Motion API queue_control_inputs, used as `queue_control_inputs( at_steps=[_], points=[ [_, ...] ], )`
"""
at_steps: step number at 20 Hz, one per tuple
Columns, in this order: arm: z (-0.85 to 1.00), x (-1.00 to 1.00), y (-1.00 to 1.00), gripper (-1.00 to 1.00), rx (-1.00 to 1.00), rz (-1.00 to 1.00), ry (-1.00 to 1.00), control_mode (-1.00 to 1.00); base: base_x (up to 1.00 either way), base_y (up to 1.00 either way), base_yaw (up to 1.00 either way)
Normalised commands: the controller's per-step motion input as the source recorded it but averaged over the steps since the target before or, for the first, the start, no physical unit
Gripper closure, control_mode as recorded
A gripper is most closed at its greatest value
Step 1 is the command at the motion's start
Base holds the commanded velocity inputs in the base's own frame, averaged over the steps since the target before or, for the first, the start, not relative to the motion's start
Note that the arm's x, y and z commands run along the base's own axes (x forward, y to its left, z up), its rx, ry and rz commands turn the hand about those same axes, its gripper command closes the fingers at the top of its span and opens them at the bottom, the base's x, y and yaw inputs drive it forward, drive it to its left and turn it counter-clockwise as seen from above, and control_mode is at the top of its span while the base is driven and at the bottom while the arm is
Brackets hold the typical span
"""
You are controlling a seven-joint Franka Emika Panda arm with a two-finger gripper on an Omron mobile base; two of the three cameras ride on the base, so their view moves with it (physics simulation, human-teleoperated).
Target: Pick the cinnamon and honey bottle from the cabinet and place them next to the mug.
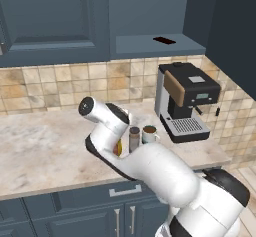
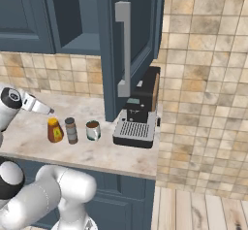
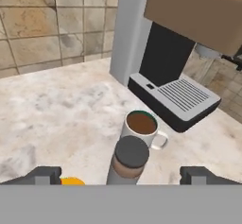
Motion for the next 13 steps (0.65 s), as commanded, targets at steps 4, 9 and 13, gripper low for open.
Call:
queue_control_inputs(
  at_steps=[4, 9, 13],
  points=[
    [0.60, -0.51, -0.62, -1.00, 0.00, 0.04, 0.00, -1.00, 0.00, 0.00, 0.00],
    [0.64, -0.36, -0.76, -1.00, 0.01, 0.05, 0.01, -1.00, 0.00, 0.00, 0.00],
    [0.61, -0.31, -0.87, -1.00, 0.03, 0.05, 0.02, -1.00, 0.00, 0.00, 0.00]
  ],
)
